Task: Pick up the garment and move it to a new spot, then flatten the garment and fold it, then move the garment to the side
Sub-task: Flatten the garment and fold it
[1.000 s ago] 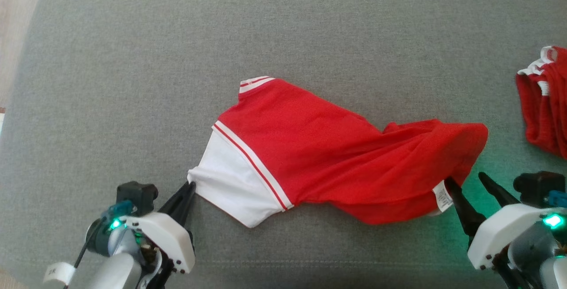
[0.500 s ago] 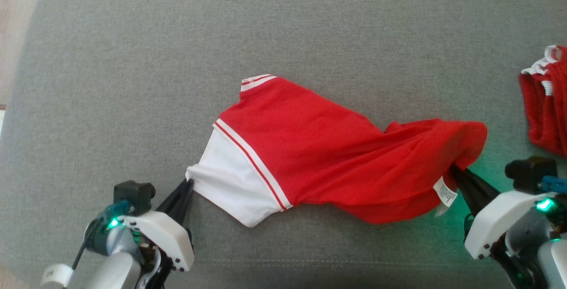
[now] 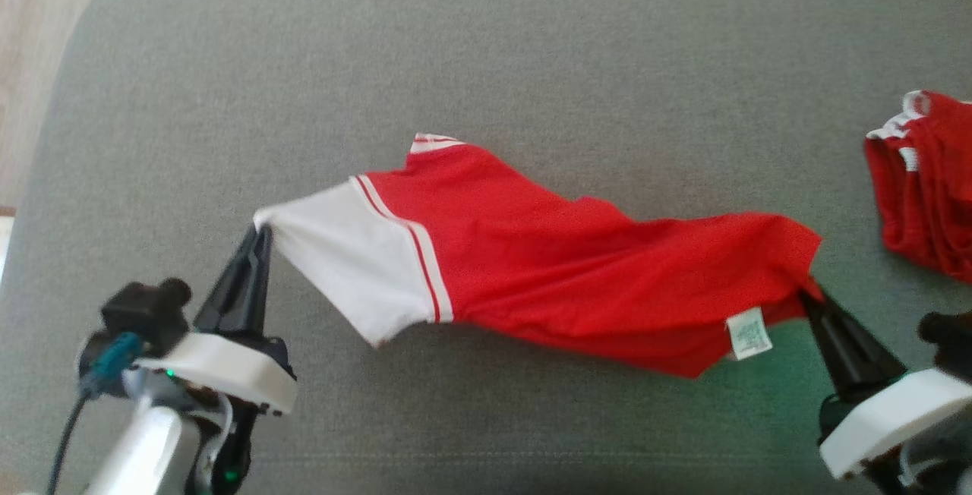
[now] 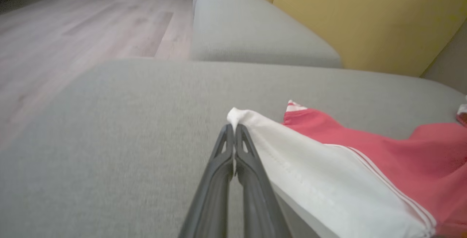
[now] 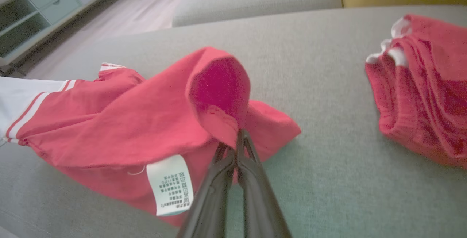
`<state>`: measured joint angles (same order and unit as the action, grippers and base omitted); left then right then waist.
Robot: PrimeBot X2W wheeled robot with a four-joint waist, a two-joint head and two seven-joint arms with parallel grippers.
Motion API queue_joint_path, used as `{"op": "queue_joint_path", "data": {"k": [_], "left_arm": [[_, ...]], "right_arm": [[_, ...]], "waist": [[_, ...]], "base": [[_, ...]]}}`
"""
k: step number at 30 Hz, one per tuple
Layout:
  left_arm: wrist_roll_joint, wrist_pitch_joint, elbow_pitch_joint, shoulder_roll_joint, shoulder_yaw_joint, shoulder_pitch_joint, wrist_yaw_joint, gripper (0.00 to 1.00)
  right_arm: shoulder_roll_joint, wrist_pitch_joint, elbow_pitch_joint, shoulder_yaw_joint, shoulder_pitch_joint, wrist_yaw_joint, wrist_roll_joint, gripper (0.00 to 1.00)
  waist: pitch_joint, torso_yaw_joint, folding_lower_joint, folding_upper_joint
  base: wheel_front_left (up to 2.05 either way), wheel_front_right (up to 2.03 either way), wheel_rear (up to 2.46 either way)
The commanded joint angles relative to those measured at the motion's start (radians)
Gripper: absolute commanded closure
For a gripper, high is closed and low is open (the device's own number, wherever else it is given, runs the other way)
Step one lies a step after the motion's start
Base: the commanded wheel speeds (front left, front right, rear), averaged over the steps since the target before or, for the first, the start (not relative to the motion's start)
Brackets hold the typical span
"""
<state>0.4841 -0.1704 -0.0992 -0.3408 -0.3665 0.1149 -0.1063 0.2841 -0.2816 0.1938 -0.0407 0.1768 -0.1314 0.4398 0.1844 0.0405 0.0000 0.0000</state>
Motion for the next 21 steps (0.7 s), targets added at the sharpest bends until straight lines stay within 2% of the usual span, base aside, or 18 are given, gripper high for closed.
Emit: {"op": "queue_joint_path", "data": {"k": [1, 5, 10, 16, 21], "left_arm": [[-0.015, -0.01, 0.065, -0.039, 0.055, 0.026, -0.013, 1.0], [-0.035, -0.003, 0.196, -0.069, 0.08, 0.04, -0.039, 1.0], [-0.062, 0.025, 0.322, -0.108, 0.108, 0.135, -0.047, 1.0], [-0.071, 0.089, 0.37, -0.154, 0.134, 0.348, -0.014, 1.0], [-0.046, 0.139, 0.308, -0.157, 0.126, 0.505, 0.028, 1.0]], "right_arm": [[0.02, 0.001, 0.053, 0.0, -0.016, 0.001, 0.007, 1.0], [0.017, -0.005, 0.099, 0.035, -0.036, 0.001, 0.06, 1.0], [0.008, -0.024, 0.159, 0.099, -0.128, 0.001, 0.192, 1.0], [0.073, -0.108, 0.201, 0.175, -0.334, 0.001, 0.276, 1.0], [0.095, -0.176, 0.167, 0.196, -0.472, 0.001, 0.311, 1.0]], "waist": [[-0.019, -0.007, 0.0, 0.0], [-0.047, -0.011, 0.0, 0.0], [-0.075, -0.011, 0.0, 0.0], [-0.124, -0.011, 0.0, 0.0], [-0.149, -0.011, 0.0, 0.0]], "base": [[0.0, 0.0, 0.0], [0.0, 0.0, 0.0], [0.0, 0.0, 0.0], [0.0, 0.0, 0.0], [0.0, 0.0, 0.0]]}}
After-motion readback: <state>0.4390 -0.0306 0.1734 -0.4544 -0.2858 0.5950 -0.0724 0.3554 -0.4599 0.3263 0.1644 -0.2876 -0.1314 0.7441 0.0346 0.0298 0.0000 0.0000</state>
